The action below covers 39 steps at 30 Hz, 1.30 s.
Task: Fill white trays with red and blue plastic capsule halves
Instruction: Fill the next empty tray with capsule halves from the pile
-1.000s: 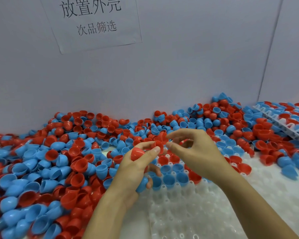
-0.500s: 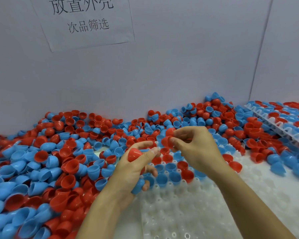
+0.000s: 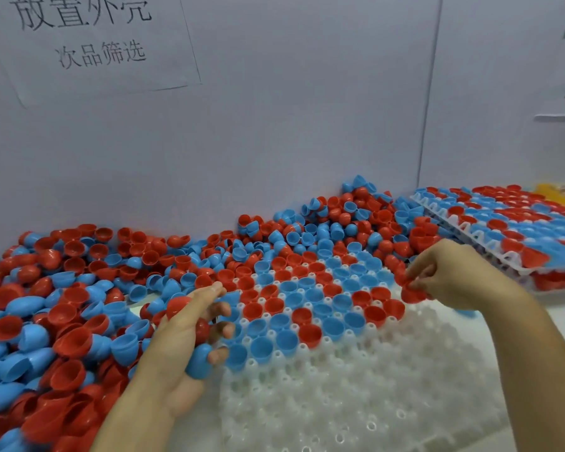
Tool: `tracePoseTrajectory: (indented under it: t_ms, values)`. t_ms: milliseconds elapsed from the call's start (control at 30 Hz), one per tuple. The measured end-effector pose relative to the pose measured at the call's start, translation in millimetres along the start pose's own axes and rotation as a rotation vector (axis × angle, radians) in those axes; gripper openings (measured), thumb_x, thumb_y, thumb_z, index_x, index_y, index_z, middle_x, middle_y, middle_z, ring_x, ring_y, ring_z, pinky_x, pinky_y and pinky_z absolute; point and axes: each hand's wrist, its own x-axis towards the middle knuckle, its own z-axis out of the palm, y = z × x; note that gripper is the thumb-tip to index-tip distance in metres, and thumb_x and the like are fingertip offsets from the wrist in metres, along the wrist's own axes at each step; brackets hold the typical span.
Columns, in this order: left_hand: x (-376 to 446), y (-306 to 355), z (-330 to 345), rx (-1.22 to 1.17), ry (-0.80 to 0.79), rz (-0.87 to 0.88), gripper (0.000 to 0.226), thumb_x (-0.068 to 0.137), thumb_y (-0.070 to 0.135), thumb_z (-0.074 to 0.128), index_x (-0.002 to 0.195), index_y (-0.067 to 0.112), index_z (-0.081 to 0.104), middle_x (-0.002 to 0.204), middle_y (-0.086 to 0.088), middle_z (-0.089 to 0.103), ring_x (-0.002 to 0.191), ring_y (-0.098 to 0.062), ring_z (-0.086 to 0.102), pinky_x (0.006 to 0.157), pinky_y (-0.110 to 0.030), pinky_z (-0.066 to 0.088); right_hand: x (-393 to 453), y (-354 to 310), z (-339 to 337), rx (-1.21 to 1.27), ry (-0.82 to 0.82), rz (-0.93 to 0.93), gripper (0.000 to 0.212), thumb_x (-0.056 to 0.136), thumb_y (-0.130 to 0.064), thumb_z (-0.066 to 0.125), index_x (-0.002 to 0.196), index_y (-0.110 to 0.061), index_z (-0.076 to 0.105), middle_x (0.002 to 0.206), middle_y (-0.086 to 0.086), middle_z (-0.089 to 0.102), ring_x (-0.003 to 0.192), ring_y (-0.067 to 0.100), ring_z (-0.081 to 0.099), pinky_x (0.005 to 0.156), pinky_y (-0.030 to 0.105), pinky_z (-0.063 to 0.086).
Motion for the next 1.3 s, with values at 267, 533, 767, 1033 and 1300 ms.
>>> tracePoseTrajectory:
  t_ms: [267,533,767,1033,1300]
  values:
    - [-1.8,1.4,0.9,-0.023,0.032,-0.003,0.032,0.071,0.028,0.074,0.097,0.014,0.064,0.074,-0.004,0.067,0.049,-0.013,0.058,0.030,-0.017,0.034,4.9,-6.7,11.0,-0.034,0.015,0.055,0.029,0.089,0.005,0.065,0.109,-0.012,0.077,0.115,0.011,0.070,0.094,0.023,0.065,0.086,0.034,0.058]
    - [-1.2,2.4,0.2,-0.033,0.033,-0.006,0.027,0.073,0.028,0.073,0.095,0.014,0.066,0.075,-0.005,0.068,0.048,-0.012,0.057,0.029,-0.018,0.034,11.7,-5.9,21.5,-0.067,-0.031,0.080,0.027,0.089,0.005,0.065,0.109,-0.010,0.076,0.113,0.011,0.069,0.082,0.017,0.060,0.070,0.024,0.055]
    - [-1.6,2.6,-0.3,-0.034,0.039,0.002,0.028,0.071,0.028,0.074,0.095,0.014,0.066,0.075,-0.005,0.068,0.049,-0.013,0.058,0.031,-0.017,0.035,16.0,-2.1,22.6,-0.089,-0.071,0.068,0.027,0.091,0.002,0.065,0.112,-0.012,0.075,0.109,0.008,0.070,0.083,0.016,0.063,0.067,0.022,0.055]
    - [-1.7,2.6,-0.8,-0.024,0.046,0.005,0.029,0.071,0.028,0.074,0.095,0.013,0.067,0.076,-0.006,0.068,0.049,-0.013,0.058,0.031,-0.017,0.035,16.7,-6.4,25.3,-0.065,-0.014,0.040,0.018,0.090,-0.008,0.070,0.106,-0.012,0.077,0.097,0.004,0.072,0.078,0.014,0.064,0.072,0.026,0.059]
    - [-0.2,2.5,-2.2,-0.013,0.019,-0.020,0.022,0.071,0.030,0.075,0.083,0.016,0.063,0.066,-0.002,0.057,0.049,-0.011,0.054,0.032,-0.018,0.036,16.4,-21.5,33.4,-0.065,0.001,-0.096,0.020,0.090,-0.006,0.069,0.098,-0.020,0.080,0.102,0.000,0.074,0.079,0.010,0.065,0.077,0.030,0.062]
